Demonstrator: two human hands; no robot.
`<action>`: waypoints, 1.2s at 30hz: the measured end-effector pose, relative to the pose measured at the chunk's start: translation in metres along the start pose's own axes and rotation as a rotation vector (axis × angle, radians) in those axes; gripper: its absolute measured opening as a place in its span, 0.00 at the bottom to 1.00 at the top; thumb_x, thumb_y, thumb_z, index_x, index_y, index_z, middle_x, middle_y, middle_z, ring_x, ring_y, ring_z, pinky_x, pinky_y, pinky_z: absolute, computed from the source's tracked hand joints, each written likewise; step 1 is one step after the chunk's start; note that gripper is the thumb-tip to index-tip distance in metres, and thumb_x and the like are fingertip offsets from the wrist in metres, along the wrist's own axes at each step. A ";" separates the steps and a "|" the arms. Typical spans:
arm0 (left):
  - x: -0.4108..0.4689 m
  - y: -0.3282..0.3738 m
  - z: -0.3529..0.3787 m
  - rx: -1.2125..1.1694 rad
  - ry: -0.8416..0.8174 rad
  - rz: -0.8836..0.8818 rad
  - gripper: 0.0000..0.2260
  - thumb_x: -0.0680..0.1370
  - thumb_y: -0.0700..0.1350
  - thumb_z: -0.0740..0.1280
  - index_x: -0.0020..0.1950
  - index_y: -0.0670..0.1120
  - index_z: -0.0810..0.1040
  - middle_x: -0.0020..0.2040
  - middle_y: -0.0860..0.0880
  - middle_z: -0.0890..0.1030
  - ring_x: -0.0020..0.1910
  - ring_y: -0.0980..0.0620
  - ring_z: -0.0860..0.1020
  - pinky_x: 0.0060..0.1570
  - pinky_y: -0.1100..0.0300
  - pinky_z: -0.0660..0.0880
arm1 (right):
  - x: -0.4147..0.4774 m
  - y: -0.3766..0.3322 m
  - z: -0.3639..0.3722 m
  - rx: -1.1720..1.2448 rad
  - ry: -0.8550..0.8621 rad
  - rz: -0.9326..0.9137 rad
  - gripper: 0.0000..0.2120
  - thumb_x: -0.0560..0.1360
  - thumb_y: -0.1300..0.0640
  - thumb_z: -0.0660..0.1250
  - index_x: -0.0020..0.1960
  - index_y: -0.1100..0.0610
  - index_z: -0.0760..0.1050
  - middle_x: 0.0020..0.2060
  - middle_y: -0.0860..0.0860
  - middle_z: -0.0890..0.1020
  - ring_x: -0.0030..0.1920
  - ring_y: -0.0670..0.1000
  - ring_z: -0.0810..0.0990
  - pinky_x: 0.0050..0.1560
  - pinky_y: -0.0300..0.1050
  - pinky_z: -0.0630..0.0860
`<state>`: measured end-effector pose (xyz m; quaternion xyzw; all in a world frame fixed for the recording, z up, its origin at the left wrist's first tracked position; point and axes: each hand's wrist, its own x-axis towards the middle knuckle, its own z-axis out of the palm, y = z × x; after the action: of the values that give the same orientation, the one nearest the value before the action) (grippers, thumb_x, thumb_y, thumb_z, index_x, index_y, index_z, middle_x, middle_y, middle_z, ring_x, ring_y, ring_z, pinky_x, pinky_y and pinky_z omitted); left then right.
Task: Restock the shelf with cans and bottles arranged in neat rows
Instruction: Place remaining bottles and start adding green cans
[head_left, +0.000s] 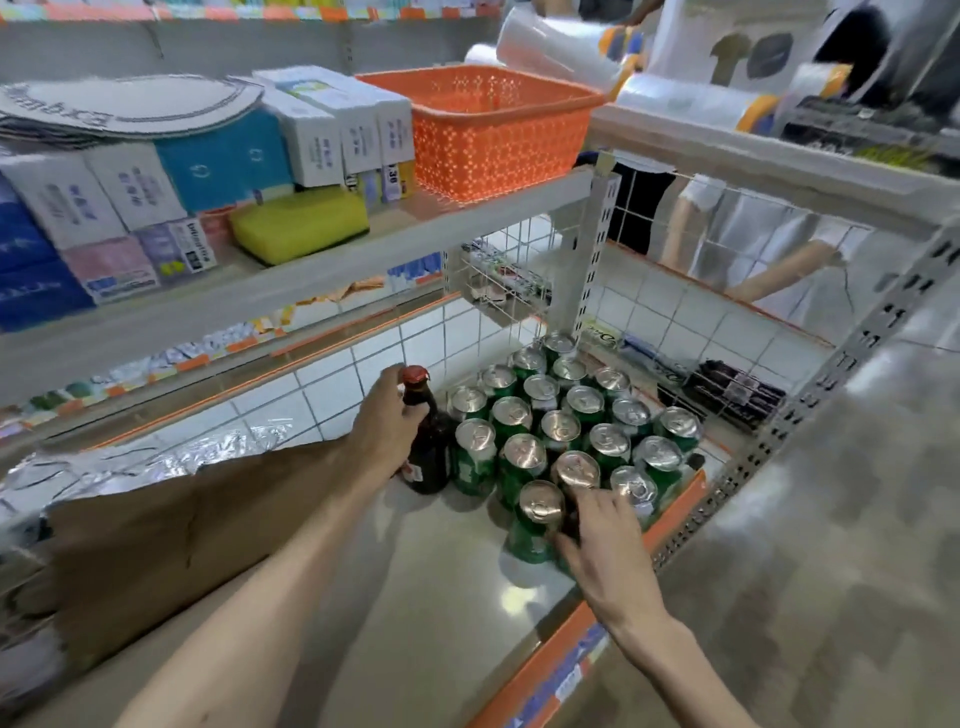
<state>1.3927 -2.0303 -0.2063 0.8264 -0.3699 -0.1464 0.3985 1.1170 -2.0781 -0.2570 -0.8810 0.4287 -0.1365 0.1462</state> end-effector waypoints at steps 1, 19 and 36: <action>0.000 -0.002 0.003 -0.020 0.035 0.005 0.24 0.78 0.42 0.71 0.73 0.47 0.69 0.69 0.46 0.75 0.67 0.46 0.75 0.65 0.48 0.72 | 0.000 -0.002 0.003 -0.056 -0.002 -0.001 0.25 0.73 0.47 0.72 0.66 0.54 0.70 0.59 0.51 0.78 0.61 0.53 0.70 0.61 0.49 0.70; -0.067 -0.028 -0.037 -0.250 0.223 -0.143 0.12 0.73 0.43 0.76 0.54 0.49 0.82 0.48 0.55 0.83 0.49 0.56 0.81 0.45 0.71 0.73 | 0.014 -0.023 0.026 -0.207 0.005 0.034 0.35 0.60 0.44 0.81 0.60 0.59 0.75 0.56 0.57 0.80 0.65 0.62 0.71 0.58 0.60 0.75; -0.309 -0.135 -0.256 0.124 0.695 -0.423 0.21 0.69 0.56 0.77 0.41 0.47 0.68 0.35 0.50 0.79 0.36 0.46 0.78 0.33 0.56 0.67 | -0.050 -0.275 0.060 0.592 -0.380 -0.296 0.17 0.64 0.60 0.79 0.41 0.47 0.73 0.39 0.43 0.78 0.40 0.41 0.77 0.32 0.30 0.71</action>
<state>1.3857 -1.6091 -0.1631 0.9069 -0.0431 0.0854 0.4103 1.3060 -1.8675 -0.2152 -0.8626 0.2042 -0.1081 0.4500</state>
